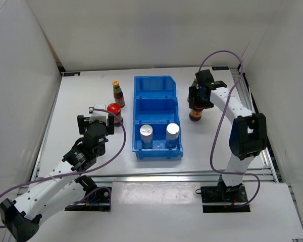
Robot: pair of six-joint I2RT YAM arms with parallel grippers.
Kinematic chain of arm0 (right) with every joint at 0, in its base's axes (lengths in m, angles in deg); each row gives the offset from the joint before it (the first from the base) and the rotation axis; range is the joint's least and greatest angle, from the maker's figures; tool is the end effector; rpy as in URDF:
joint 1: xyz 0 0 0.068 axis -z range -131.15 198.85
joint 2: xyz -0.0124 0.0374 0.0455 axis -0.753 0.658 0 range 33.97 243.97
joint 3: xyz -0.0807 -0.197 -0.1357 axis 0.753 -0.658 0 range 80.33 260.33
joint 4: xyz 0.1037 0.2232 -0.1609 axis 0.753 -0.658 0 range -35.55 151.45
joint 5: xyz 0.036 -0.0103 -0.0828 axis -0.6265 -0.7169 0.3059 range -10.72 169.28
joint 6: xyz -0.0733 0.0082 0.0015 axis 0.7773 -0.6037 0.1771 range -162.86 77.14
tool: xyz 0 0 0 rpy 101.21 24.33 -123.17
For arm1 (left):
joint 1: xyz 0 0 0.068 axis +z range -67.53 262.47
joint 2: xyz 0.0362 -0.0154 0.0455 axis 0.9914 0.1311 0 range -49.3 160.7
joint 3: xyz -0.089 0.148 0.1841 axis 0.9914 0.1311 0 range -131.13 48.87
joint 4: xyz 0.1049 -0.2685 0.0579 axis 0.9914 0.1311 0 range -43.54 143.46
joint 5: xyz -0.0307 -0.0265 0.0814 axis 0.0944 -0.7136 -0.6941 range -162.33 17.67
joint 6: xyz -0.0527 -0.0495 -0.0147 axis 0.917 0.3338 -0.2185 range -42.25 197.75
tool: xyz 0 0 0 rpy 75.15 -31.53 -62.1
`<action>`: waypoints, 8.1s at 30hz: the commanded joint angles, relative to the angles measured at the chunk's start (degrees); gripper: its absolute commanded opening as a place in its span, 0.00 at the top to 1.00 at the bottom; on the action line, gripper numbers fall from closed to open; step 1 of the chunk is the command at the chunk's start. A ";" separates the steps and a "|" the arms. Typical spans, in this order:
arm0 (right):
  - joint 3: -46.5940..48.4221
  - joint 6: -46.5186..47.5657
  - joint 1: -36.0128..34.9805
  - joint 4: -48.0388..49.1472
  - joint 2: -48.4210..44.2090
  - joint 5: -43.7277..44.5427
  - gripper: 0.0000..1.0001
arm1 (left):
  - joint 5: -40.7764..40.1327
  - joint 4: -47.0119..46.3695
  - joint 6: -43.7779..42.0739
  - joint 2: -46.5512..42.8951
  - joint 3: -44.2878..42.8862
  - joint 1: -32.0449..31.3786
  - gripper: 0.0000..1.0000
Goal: Organize the condiment bottles
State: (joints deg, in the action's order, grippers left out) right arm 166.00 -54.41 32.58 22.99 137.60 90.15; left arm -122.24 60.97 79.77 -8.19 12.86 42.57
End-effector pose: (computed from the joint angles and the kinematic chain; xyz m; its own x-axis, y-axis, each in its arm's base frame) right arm 0.4218 0.1110 0.2083 -0.8186 -0.0340 -0.5733 -0.0112 0.9990 -0.0432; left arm 0.2050 -0.1100 0.2699 -0.2522 0.1813 -0.9505 -0.1488 0.9634 0.2232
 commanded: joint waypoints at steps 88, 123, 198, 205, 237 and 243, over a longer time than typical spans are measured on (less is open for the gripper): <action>-21.86 -20.01 -7.03 15.78 -44.84 21.57 0.00 | 40.42 -3.95 9.14 30.34 -17.69 19.95 0.00; -25.20 -18.33 -1.75 22.55 -42.46 5.47 0.00 | 39.80 -0.54 9.57 43.01 -24.10 23.73 0.83; -25.29 -17.28 -0.16 20.18 -44.48 4.51 0.00 | 36.90 1.49 11.60 59.53 -45.90 6.59 0.00; -24.23 -17.28 -0.16 17.98 -45.63 5.73 0.00 | 25.05 2.20 11.09 49.70 -47.65 6.59 0.00; -9.57 -9.65 3.70 12.53 -27.01 -3.40 0.00 | 9.57 -13.88 2.19 1.35 4.10 18.28 0.00; -14.08 2.93 3.70 31.43 -22.69 -7.44 0.00 | 6.15 -18.19 2.20 -1.89 7.88 18.28 0.00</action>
State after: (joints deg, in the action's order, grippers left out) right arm 157.10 -59.87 36.36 41.11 116.33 86.48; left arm -112.36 47.41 81.00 -7.84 20.08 60.55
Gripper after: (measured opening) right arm 0.998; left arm 0.993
